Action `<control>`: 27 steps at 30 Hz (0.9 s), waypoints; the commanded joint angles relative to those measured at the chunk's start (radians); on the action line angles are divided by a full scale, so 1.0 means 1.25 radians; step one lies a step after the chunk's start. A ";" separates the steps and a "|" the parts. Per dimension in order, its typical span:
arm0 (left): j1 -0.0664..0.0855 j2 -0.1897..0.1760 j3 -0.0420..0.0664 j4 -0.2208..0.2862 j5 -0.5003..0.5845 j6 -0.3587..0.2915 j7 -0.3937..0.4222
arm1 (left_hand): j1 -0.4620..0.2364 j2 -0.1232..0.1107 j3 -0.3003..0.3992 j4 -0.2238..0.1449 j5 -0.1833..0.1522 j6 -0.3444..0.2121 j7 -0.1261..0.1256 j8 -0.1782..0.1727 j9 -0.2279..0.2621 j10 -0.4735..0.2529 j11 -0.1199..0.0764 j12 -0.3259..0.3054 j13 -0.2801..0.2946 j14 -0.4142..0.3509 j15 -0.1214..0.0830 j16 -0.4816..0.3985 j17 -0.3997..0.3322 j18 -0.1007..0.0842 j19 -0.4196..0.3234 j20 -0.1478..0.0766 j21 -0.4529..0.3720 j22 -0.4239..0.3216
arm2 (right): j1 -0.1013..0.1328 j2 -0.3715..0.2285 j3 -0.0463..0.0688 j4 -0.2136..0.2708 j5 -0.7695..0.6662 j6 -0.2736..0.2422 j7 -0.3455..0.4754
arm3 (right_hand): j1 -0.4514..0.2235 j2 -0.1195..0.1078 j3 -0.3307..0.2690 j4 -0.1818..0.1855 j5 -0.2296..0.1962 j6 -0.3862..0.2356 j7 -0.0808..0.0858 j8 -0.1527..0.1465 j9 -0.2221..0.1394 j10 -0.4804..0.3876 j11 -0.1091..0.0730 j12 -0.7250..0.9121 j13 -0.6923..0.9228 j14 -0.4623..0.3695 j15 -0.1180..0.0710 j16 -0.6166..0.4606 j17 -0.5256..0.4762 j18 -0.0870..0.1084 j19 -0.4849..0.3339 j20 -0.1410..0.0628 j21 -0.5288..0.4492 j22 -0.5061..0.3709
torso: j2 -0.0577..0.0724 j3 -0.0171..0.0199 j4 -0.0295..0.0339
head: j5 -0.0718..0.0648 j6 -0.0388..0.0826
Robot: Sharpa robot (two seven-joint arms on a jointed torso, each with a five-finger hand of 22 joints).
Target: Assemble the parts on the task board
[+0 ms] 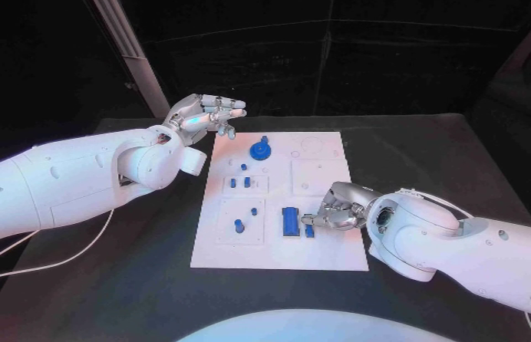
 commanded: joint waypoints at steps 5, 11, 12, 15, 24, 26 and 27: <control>0.001 0.000 0.000 0.000 0.003 0.007 0.002 | 0.000 0.006 -0.007 0.000 -0.001 -0.003 0.000 0.004 -0.001 -0.003 0.002 0.004 0.000 -0.006 0.002 -0.005 -0.001 0.005 -0.005 0.000 -0.005 -0.001 | 0.001 -0.027 0.000 0.018 0.016 0.042 0.081 | 0.015 0.003 -0.024 -0.007 -0.033 0.001 0.002 -0.005 0.004 0.005 0.001 -0.007 0.003 0.052 -0.001 0.000 0.034 -0.013 0.004 0.001 0.003 0.001 | 0.000 -0.0005 -0.0008 | 0.002 0.001; 0.001 0.000 0.000 -0.001 0.003 0.007 0.001 | -0.001 0.005 -0.008 0.000 -0.001 -0.004 0.001 0.004 -0.001 -0.004 0.002 0.004 0.000 -0.006 0.002 -0.006 -0.001 0.005 -0.005 0.000 -0.006 -0.001 | 0.001 -0.035 0.000 0.021 0.020 0.082 0.096 | 0.081 0.009 -0.032 -0.035 -0.035 0.001 0.002 -0.007 0.009 0.005 0.001 -0.007 0.007 0.052 -0.001 0.000 0.035 -0.013 0.004 0.001 0.003 0.003 | -0.001 -0.0007 -0.0014 | 0.000 0.003; 0.001 0.001 0.000 -0.001 0.003 0.007 0.001 | -0.001 0.005 -0.008 0.000 -0.001 -0.004 0.001 0.004 -0.001 -0.004 0.002 0.004 0.000 -0.006 0.002 -0.006 -0.001 0.005 -0.005 0.000 -0.006 -0.001 | 0.001 -0.036 0.000 0.021 0.019 0.086 0.096 | 0.092 0.010 -0.032 -0.041 -0.035 0.001 0.002 -0.007 0.009 0.005 0.001 -0.007 0.008 0.053 -0.001 0.000 0.035 -0.014 0.004 0.001 0.003 0.003 | -0.001 -0.0007 -0.0004 | -0.001 0.003; 0.001 0.002 0.000 -0.001 0.003 0.007 0.001 | -0.001 0.005 -0.008 0.000 -0.001 -0.004 0.001 0.004 -0.001 -0.004 0.002 0.004 0.000 -0.006 0.002 -0.006 -0.001 0.005 -0.005 0.000 -0.006 -0.001 | 0.001 -0.033 0.000 0.018 0.018 0.094 0.094 | 0.116 0.015 -0.033 -0.055 -0.035 0.001 0.002 -0.008 0.011 0.005 0.001 -0.009 0.009 0.052 -0.001 -0.001 0.035 -0.013 0.004 0.001 0.002 0.003 | 0.000 -0.0007 0.0015 | -0.003 0.004; 0.001 0.002 0.000 -0.002 0.003 0.007 0.001 | -0.001 0.005 -0.008 0.000 -0.001 -0.004 0.001 0.004 -0.001 -0.004 0.002 0.004 0.000 -0.006 0.002 -0.006 -0.001 0.005 -0.005 0.000 -0.006 -0.001 | 0.001 -0.016 0.000 0.003 0.004 0.093 0.072 | 0.129 0.022 -0.035 -0.063 -0.034 0.001 0.003 -0.009 0.012 0.005 0.002 -0.009 0.010 0.052 -0.001 -0.001 0.035 -0.014 0.004 0.001 0.002 0.003 | 0.002 -0.0011 0.0023 | -0.002 0.002; 0.001 0.002 0.000 -0.001 0.003 0.007 0.001 | -0.001 0.005 -0.008 0.000 -0.001 -0.004 0.001 0.004 -0.001 -0.004 0.002 0.004 0.000 -0.006 0.002 -0.006 -0.001 0.005 -0.005 0.000 -0.006 -0.001 | 0.001 -0.014 0.000 -0.001 0.001 0.089 0.065 | 0.129 0.025 -0.036 -0.062 -0.032 0.001 0.003 -0.009 0.012 0.005 0.002 -0.009 0.010 0.052 -0.001 -0.001 0.035 -0.014 0.004 0.001 0.003 0.004 | 0.002 -0.0008 0.0006 | 0.000 0.000; 0.001 0.002 0.000 -0.001 0.003 0.007 0.001 | -0.001 0.005 -0.008 0.000 -0.001 -0.004 0.001 0.004 -0.001 -0.004 0.002 0.004 0.000 -0.006 0.002 -0.006 -0.001 0.005 -0.005 0.000 -0.006 -0.001 | 0.001 -0.013 0.000 -0.003 0.000 0.086 0.062 | 0.127 0.030 -0.037 -0.061 -0.031 0.002 0.003 -0.009 0.012 0.006 0.002 -0.008 0.011 0.053 -0.001 -0.001 0.035 -0.014 0.005 0.001 0.003 0.005 | 0.002 -0.0009 0.0006 | 0.000 0.000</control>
